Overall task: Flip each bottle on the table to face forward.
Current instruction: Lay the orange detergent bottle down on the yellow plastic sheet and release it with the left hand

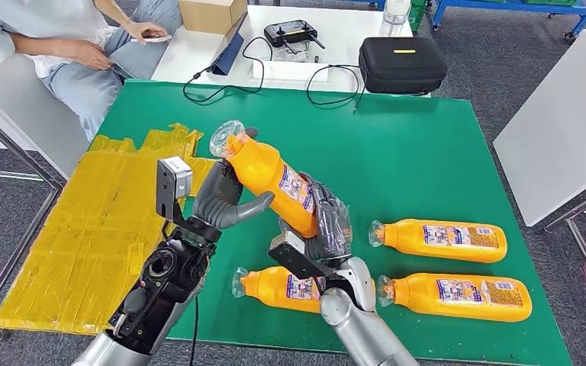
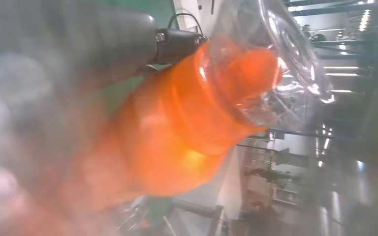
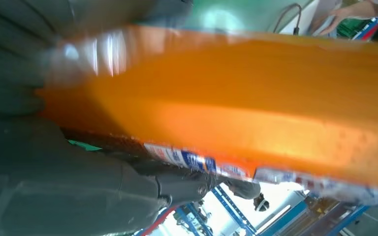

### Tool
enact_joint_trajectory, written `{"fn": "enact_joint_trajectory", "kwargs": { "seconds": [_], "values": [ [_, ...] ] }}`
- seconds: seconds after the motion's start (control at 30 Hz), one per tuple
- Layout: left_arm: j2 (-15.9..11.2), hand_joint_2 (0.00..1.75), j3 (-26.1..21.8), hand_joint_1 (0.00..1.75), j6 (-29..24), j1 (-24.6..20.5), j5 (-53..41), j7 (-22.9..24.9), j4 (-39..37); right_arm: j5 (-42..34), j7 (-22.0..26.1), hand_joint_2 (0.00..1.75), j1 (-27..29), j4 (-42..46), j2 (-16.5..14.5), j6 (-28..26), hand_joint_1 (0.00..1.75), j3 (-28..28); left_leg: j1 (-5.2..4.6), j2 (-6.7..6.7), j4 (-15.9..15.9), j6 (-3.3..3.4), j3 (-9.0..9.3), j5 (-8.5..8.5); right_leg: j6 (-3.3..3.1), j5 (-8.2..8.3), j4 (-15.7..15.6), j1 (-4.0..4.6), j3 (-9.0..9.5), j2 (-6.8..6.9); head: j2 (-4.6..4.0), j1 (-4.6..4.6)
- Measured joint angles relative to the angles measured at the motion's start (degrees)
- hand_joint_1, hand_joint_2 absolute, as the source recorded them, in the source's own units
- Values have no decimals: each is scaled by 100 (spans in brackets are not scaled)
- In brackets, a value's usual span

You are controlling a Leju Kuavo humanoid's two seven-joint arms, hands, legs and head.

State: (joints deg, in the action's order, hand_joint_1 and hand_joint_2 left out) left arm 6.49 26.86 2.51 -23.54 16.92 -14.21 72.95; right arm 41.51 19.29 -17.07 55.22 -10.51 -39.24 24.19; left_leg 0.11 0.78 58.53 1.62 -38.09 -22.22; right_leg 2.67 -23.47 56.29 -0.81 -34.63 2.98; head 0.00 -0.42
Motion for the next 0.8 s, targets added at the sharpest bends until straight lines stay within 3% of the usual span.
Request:
{"fn": "enact_joint_trajectory", "kwargs": {
  "seconds": [0.17,0.33,0.73,0.77,0.8],
  "values": [
    [0,175,-9,0,0,-15,48,8,-67,217,-68,175,-40,-211,-73,-85,175,113,0,0,0,0,1,0,0,0,0,0,0,0,0,0],
    [0,175,-38,0,-5,-22,135,0,-139,11,197,175,-5,-237,-123,-34,175,290,0,0,0,0,0,0,0,0,1,0,0,0,0,0],
    [-2,175,17,0,4,-16,280,-133,-257,-624,382,175,197,507,-64,421,175,853,0,0,0,0,-5,0,0,0,0,0,-4,0,0,1],
    [-2,175,28,20,4,-16,280,-134,-257,-631,379,175,203,534,-54,426,175,869,0,0,0,0,-5,0,0,0,0,0,-4,-1,0,0],
    [-2,175,39,64,4,-15,283,-136,-257,-637,379,175,208,556,-43,431,175,875,0,0,0,0,-5,0,0,0,0,0,-4,-1,0,1]
  ]
}}
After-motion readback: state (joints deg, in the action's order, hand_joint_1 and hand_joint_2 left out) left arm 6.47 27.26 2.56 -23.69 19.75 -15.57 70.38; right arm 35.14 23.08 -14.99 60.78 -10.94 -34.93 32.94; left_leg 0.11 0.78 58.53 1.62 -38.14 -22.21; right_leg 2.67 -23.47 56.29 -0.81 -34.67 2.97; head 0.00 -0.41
